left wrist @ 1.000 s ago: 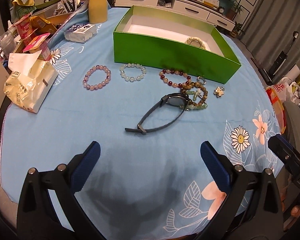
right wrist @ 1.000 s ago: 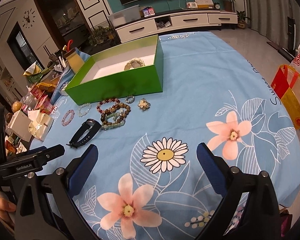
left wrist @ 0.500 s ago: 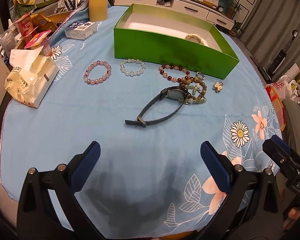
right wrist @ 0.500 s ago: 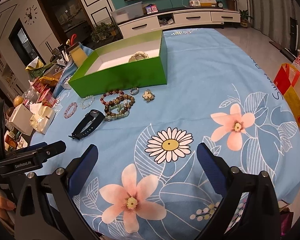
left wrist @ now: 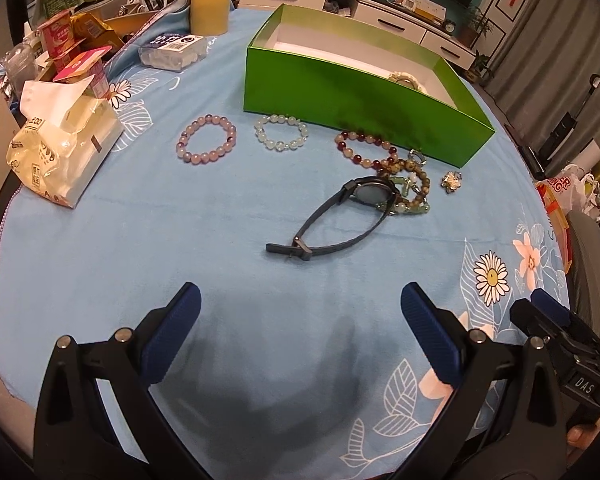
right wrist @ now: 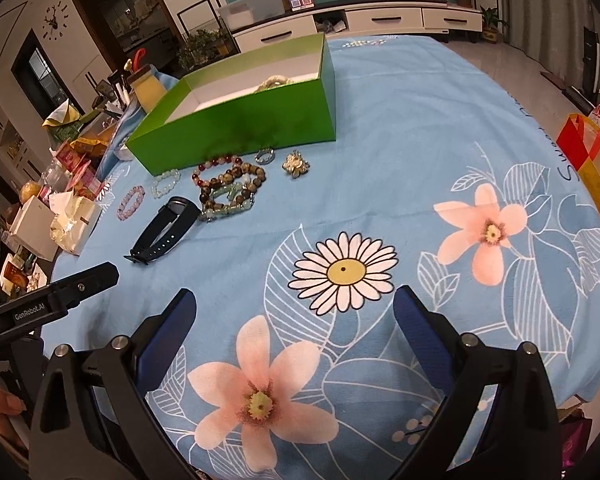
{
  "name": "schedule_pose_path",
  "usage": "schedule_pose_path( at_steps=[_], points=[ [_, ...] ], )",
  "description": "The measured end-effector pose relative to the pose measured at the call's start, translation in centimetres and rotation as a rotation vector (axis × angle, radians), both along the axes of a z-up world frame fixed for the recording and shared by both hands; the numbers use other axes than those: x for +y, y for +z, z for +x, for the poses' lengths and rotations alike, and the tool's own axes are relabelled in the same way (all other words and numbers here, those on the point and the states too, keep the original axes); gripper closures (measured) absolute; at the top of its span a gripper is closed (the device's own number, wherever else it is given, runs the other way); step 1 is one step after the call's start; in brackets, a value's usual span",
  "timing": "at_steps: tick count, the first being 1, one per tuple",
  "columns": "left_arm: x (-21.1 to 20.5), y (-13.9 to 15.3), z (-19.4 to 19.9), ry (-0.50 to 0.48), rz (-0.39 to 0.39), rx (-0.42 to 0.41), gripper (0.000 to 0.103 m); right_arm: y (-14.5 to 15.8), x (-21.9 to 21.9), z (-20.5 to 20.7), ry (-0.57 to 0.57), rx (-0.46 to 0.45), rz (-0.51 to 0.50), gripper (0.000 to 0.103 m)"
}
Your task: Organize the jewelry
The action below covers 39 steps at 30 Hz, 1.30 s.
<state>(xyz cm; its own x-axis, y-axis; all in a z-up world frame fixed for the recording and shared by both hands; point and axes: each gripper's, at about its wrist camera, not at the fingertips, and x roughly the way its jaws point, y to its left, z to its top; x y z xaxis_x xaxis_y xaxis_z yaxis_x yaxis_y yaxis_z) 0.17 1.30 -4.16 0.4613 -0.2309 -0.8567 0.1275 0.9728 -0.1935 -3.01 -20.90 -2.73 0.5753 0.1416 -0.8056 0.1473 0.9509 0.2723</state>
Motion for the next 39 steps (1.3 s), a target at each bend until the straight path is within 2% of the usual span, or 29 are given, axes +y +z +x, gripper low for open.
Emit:
schedule_pose_path(
  at_steps=[20, 39],
  points=[
    [1.6, -0.2, 2.2, 0.006, 0.009, -0.051, 0.002, -1.2, -1.3, 3.3, -0.023, 0.017, 0.037, 0.004],
    [-2.3, -1.2, 5.5, -0.152, 0.088, -0.079, 0.002, -1.7, -1.8, 5.9, 0.014, 0.013, 0.024, 0.004]
  ],
)
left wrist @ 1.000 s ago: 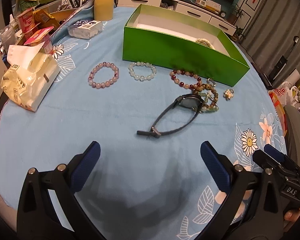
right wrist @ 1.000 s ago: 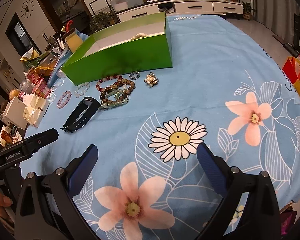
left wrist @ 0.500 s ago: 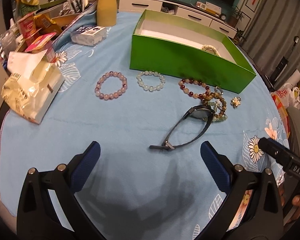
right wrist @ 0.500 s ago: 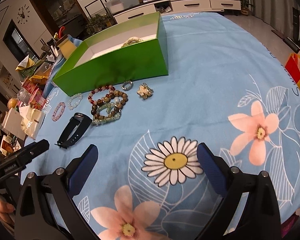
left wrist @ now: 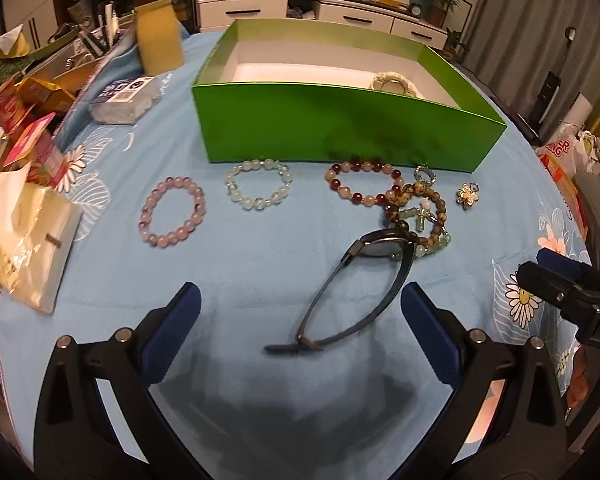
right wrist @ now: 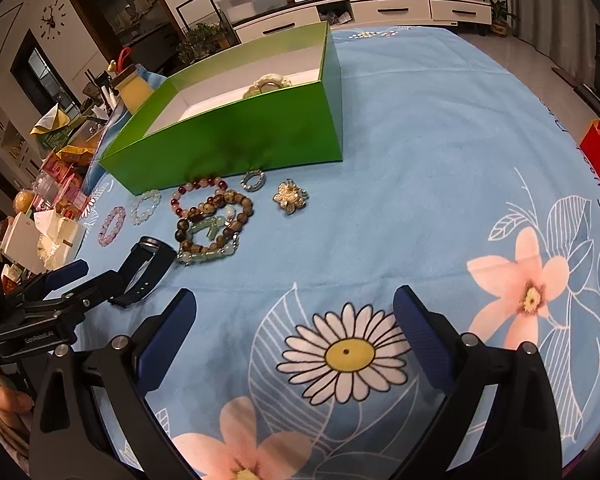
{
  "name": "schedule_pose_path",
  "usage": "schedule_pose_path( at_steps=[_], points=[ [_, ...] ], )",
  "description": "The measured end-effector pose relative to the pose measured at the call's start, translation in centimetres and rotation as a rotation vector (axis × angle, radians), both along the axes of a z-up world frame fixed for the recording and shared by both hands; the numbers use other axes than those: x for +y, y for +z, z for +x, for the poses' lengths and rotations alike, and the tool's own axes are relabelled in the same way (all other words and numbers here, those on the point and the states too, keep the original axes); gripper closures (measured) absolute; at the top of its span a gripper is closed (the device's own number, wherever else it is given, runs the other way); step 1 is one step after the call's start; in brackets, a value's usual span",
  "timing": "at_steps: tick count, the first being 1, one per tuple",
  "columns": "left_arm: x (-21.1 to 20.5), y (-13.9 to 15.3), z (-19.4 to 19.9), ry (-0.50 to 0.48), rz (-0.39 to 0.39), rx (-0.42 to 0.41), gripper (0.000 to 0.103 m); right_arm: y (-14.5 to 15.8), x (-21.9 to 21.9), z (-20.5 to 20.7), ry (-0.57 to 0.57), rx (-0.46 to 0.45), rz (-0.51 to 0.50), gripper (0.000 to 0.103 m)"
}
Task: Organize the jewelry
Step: 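Grasp the pink bead bracelet with the left tool while the right tool grasps the white bead bracelet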
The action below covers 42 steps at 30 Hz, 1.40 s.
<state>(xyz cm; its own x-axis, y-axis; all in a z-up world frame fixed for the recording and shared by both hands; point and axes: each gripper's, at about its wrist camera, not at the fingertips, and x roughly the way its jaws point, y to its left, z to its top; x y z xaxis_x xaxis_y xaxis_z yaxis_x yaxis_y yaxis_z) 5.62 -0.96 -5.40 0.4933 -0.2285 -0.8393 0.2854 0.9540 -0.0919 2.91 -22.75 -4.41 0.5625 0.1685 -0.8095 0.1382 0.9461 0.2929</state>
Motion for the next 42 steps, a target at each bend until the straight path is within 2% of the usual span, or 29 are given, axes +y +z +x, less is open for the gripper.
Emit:
schedule_pose_path(
  at_steps=[4, 6, 11, 18, 22, 24, 27, 29, 36, 42],
  points=[
    [0.5, 0.1, 0.5, 0.009, -0.050, 0.011, 0.002, -0.2, -0.4, 0.4, -0.008, -0.004, -0.021, 0.004],
    [1.6, 0.4, 0.8, 0.037, -0.098, 0.008, 0.002, -0.3, -0.6, 0.7, -0.009, -0.006, -0.028, 0.004],
    [4.1, 0.7, 1.2, 0.114, -0.133, -0.018, 0.002, -0.6, -0.6, 1.5, -0.004, -0.017, -0.069, 0.004],
    [5.7, 0.2, 2.0, 0.156, -0.107, -0.026, 0.002, -0.8, -0.4, 2.7, 0.012, -0.037, -0.081, 0.004],
    [5.5, 0.4, 2.7, 0.134, -0.112, -0.038, 0.006, -0.5, -0.2, 3.1, 0.025, -0.050, -0.066, 0.005],
    [5.0, 0.5, 3.2, 0.101, -0.087, -0.052, 0.010, -0.1, 0.3, 3.4, 0.046, -0.064, -0.069, 0.005],
    [4.5, 0.5, 4.0, 0.054, -0.053, -0.061, 0.021, 0.4, 1.1, 3.8, 0.081, -0.081, -0.052, 0.007],
    [4.5, 0.0, 4.8, 0.032, -0.033, -0.043, 0.037, 0.6, 1.7, 4.2, 0.106, -0.086, -0.045, 0.010],
    [4.9, -1.5, 7.0, -0.027, 0.009, 0.007, 0.052, 1.6, 5.5, 5.8, 0.221, -0.111, -0.028, 0.012],
    [4.6, -1.7, 7.2, -0.102, 0.094, 0.011, 0.076, 2.2, 8.7, 7.6, 0.320, -0.135, -0.031, 0.017]
  ],
)
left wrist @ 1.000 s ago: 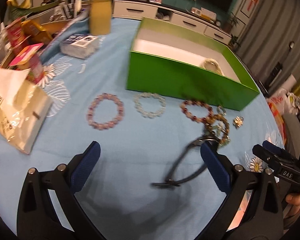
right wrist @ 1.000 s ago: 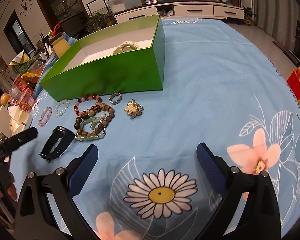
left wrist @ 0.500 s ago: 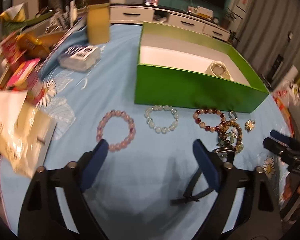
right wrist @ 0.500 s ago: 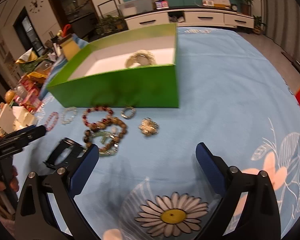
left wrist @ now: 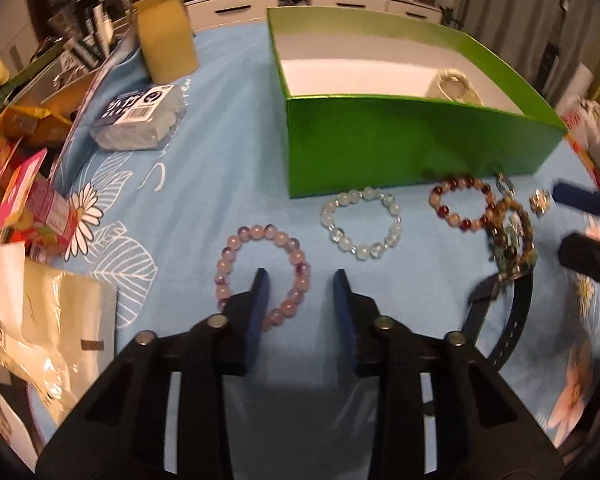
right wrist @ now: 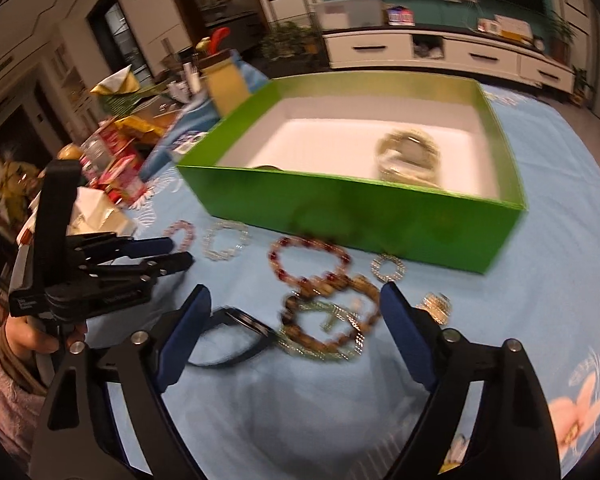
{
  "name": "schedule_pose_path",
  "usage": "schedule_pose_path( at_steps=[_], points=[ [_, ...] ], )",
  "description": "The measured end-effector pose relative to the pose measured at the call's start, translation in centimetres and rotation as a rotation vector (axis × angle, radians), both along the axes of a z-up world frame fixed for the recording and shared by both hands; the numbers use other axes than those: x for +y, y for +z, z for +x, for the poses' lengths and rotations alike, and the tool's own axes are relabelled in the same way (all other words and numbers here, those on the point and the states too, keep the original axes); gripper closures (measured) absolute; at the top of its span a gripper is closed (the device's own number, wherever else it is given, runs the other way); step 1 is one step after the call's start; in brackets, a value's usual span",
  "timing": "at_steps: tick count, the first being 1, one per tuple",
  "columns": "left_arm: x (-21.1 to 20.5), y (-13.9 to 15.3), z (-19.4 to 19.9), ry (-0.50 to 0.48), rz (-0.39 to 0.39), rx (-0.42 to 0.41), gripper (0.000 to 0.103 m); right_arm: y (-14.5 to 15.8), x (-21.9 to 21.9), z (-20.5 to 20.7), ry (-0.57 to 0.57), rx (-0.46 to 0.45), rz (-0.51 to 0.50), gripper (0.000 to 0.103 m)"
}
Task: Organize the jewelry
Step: 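Grasp the pink bead bracelet with the left tool while the right tool grasps the white bead bracelet, then carry both bracelets into the green box and open both tools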
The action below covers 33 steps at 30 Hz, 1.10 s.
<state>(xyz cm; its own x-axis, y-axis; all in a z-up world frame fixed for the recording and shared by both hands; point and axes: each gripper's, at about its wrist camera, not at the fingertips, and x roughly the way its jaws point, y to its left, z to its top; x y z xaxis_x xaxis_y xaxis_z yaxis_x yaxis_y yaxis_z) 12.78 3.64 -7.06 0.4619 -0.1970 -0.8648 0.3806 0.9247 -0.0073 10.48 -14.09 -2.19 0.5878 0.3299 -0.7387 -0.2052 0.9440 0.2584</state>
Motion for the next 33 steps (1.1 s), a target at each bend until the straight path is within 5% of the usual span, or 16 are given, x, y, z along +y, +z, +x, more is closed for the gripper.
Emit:
schedule_pose_path(
  at_steps=[3, 12, 24, 26, 29, 33],
  points=[
    [0.4, 0.2, -0.3, -0.019, -0.005, 0.023, 0.095, 0.1, 1.3, 1.1, 0.055, -0.008, -0.004, 0.021],
    [5.0, 1.6, -1.6, 0.151, -0.256, -0.003, 0.096, -1.2, 7.7, 4.4, 0.293, 0.011, -0.093, 0.048],
    [6.9, 2.4, -1.7, 0.190, -0.328, -0.023, 0.096, -3.9, 11.9, 6.9, 0.424, 0.063, -0.262, 0.073],
    [7.0, 2.5, -1.8, 0.191, -0.331, -0.023, 0.096, -3.8, 11.9, 6.8, 0.434, 0.063, -0.273, 0.094],
    [7.1, 2.5, -1.9, 0.196, -0.336, -0.024, 0.096, -3.7, 11.9, 6.2, 0.435, 0.052, -0.294, 0.096],
    [6.9, 3.0, -2.4, 0.192, -0.343, -0.031, 0.096, -2.7, 10.8, 5.4, 0.406, 0.051, -0.200, 0.096]
  ],
)
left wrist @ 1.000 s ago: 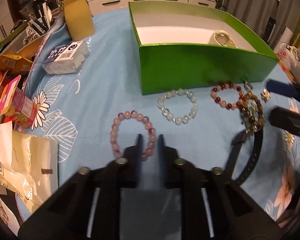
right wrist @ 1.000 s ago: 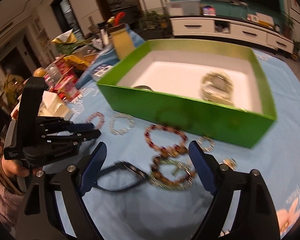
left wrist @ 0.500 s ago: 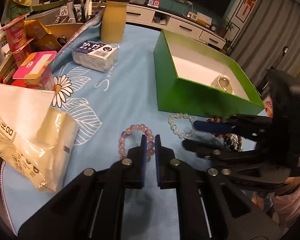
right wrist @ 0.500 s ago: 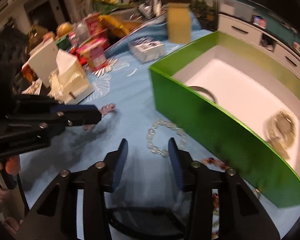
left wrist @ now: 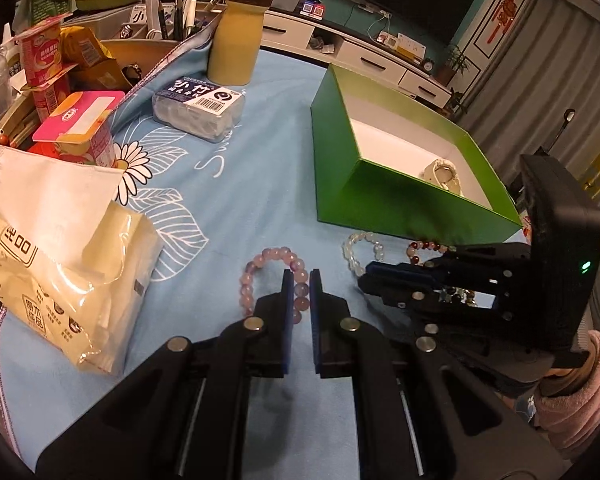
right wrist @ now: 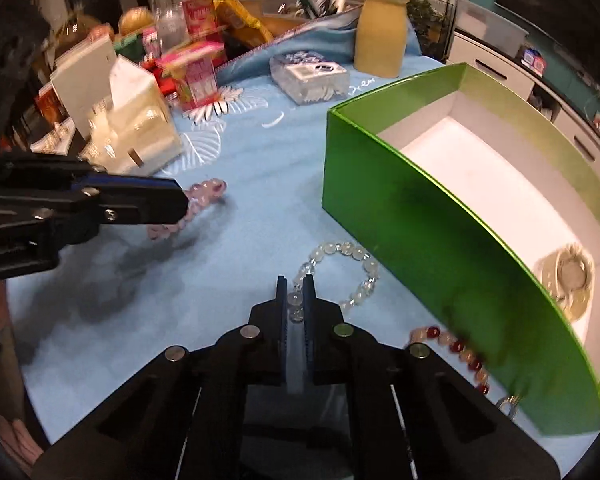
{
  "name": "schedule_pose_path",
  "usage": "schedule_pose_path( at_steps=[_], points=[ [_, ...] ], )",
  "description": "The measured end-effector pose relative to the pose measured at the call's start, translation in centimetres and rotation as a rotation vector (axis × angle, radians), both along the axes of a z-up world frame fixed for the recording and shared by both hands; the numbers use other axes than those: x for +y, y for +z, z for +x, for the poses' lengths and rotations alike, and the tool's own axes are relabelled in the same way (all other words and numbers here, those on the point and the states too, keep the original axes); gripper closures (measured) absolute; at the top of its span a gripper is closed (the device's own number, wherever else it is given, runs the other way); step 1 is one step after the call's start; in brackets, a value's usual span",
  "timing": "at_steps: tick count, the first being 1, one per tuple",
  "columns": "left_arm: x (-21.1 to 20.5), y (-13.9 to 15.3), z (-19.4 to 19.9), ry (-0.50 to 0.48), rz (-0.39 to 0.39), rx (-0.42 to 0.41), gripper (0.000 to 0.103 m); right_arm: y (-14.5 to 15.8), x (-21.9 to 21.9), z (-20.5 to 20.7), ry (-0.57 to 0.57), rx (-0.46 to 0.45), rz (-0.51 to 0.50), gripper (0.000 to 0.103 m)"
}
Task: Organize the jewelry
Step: 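Carry both bracelets into the green box and open both tools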
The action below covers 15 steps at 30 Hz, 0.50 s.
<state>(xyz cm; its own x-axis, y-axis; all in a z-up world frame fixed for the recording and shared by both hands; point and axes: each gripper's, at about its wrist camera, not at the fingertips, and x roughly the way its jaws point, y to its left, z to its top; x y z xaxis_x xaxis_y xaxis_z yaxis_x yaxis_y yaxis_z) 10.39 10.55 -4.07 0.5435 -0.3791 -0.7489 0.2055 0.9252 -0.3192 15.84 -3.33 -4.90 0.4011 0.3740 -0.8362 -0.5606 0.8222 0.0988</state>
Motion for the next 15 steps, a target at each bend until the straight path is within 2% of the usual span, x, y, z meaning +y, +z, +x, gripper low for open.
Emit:
schedule_pose_path(
  at_steps=[9, 15],
  points=[
    [-1.0, 2.0, -1.3, -0.013, -0.021, -0.026, 0.096, 6.0, -5.2, -2.8, -0.094, -0.009, 0.297, 0.096],
    [-2.2, 3.8, -2.2, -0.033, -0.033, -0.053, 0.096, 8.3, -9.0, -5.1, -0.174, -0.070, 0.357, 0.096]
  ],
)
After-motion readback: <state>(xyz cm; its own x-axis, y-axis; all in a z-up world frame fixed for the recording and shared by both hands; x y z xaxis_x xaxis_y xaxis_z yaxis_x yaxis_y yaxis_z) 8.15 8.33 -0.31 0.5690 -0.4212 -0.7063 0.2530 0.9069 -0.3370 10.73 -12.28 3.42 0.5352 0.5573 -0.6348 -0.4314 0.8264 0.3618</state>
